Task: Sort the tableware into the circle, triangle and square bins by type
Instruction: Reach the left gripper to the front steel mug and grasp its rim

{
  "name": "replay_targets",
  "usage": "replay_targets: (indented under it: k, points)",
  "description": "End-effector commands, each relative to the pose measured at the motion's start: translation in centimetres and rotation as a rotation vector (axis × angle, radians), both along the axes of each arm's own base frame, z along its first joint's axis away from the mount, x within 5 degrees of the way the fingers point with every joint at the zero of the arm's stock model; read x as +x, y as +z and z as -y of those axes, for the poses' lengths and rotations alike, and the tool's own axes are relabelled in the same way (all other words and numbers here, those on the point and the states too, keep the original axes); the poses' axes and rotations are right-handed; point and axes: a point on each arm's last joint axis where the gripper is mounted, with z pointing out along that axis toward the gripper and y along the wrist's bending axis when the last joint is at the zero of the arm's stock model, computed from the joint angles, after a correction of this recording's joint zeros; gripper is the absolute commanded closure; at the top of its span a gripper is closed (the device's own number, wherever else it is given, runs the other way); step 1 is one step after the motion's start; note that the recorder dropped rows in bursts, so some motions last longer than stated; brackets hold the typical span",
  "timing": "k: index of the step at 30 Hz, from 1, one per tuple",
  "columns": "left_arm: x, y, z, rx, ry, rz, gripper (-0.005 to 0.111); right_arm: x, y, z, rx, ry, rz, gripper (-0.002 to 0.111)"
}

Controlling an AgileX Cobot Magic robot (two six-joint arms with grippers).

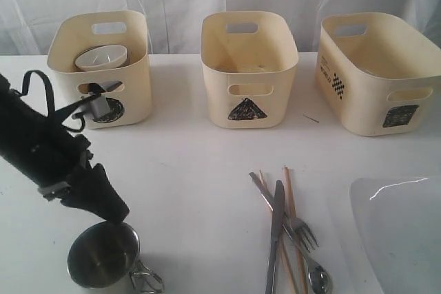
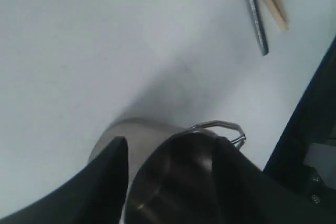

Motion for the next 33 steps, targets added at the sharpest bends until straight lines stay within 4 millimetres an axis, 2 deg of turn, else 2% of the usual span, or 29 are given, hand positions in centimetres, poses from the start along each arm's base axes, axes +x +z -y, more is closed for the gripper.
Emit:
replay_targets:
  k: [1,6,11,16,17,19,21,23,27,30,33]
  points:
    - [-1.5,-2.0,0.1,-0.094,-0.056,0.103,0.054,0.0,0.0,0.0,0.006,0.000,0.005,0.108]
    - [-2.1,-5.0,-1.1,0.042,0.018,0.190,0.054,0.0,0.0,0.0,0.006,0.000,0.005,0.108]
    - [-2.3,-6.1,-1.9,0.118,0.052,0.245,0.054,0.0,0.0,0.0,0.006,0.000,0.005,0.108]
    - [-1.4,-6.7,-2.8,0.215,0.151,0.346,0.054,0.0,0.0,0.0,0.006,0.000,0.005,0.108]
    - [-1.2,-6.8,-3.0,0.237,0.177,0.368,0.056,0.0,0.0,0.0,0.006,0.000,0.005,0.108]
    - [-0.9,-6.8,-3.1,0.243,0.215,0.377,0.068,0.0,0.0,0.0,0.006,0.000,0.005,0.108]
    - [-0.9,-6.5,-2.9,0.213,0.261,0.357,0.090,0.0,0.0,0.0,0.006,0.000,0.005,0.108]
    - [-1.2,-5.8,-2.6,0.166,0.293,0.323,0.106,0.0,0.0,0.0,0.006,0.000,0.005,0.108]
    - [-1.6,-3.0,-2.0,0.071,0.294,0.331,0.107,0.0,0.0,0.0,0.006,0.000,0.005,0.108]
    - [-1.6,0.8,-1.6,-0.012,0.274,0.432,0.107,0.0,0.0,0.0,0.006,0.000,0.005,0.108]
    - [-1.7,6.6,-1.5,-0.094,0.281,0.622,0.107,0.0,0.0,0.0,0.006,0.000,0.005,0.108]
